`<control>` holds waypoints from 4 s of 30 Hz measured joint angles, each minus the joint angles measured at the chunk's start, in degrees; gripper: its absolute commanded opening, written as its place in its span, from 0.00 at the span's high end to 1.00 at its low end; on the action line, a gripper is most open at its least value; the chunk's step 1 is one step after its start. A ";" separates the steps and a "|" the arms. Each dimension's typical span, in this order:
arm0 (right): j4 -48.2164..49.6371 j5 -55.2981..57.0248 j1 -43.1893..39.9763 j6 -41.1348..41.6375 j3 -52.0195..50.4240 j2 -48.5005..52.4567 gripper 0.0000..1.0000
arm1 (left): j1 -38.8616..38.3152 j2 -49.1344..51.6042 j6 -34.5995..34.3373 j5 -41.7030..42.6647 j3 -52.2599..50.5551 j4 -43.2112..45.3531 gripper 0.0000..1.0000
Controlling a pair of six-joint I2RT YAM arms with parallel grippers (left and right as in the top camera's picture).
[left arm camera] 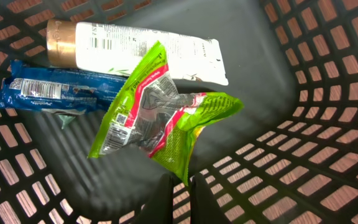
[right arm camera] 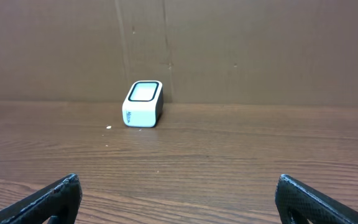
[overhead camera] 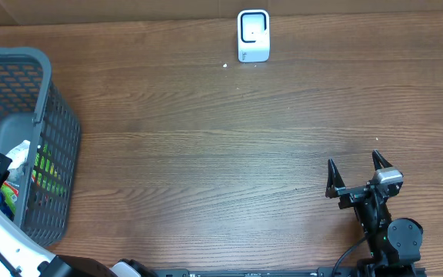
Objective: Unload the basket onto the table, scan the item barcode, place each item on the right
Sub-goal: 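Grasp the green-red snack bag in the basket with the left gripper, then lift the snack bag out and place it on the table center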
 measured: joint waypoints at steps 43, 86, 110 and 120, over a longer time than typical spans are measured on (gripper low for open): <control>0.04 0.02 0.00 0.00 0.00 0.00 0.00 | -0.42 21.35 -11.93 -4.11 -11.76 18.86 0.96; 0.00 0.00 -0.02 0.02 0.00 0.00 0.00 | -13.27 -33.38 -3.28 15.41 -5.62 9.77 0.96; 0.00 0.00 0.00 0.02 0.00 0.00 0.00 | -58.29 18.45 -3.39 5.84 -2.56 -1.03 0.96; -0.02 0.02 0.00 0.00 0.00 0.00 0.00 | -61.92 23.54 10.54 16.70 -2.51 4.61 0.60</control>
